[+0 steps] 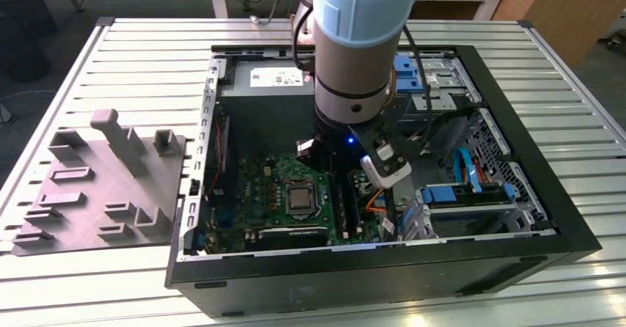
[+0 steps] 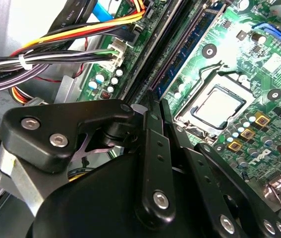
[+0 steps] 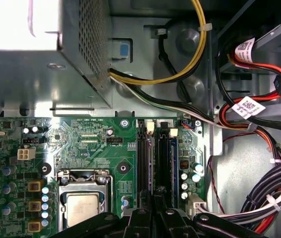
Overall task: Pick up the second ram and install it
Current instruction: 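Insert the second ram into the second slot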
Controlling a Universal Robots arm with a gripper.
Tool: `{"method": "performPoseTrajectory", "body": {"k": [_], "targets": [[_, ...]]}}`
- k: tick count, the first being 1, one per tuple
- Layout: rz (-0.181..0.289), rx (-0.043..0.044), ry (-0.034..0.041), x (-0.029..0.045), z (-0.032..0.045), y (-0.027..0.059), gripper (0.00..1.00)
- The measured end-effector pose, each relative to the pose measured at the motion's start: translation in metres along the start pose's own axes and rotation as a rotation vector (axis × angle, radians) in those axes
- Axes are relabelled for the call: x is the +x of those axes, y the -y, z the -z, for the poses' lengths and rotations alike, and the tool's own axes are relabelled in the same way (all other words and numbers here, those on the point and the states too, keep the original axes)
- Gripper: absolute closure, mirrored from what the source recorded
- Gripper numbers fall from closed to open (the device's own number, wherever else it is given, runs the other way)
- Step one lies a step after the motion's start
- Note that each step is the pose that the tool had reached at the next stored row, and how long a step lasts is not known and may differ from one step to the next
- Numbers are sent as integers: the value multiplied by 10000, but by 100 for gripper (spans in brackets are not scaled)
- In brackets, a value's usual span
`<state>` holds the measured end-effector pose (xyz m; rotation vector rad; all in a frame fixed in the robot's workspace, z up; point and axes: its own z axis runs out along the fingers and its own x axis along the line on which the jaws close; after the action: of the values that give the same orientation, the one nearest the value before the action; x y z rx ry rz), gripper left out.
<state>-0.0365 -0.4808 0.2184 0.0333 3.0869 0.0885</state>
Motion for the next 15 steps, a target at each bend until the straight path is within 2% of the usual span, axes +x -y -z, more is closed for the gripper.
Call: {"method": "performPoseTrajectory", "body": {"k": [15], "targets": [[0,-2,1,1,-20,1,86]]}}
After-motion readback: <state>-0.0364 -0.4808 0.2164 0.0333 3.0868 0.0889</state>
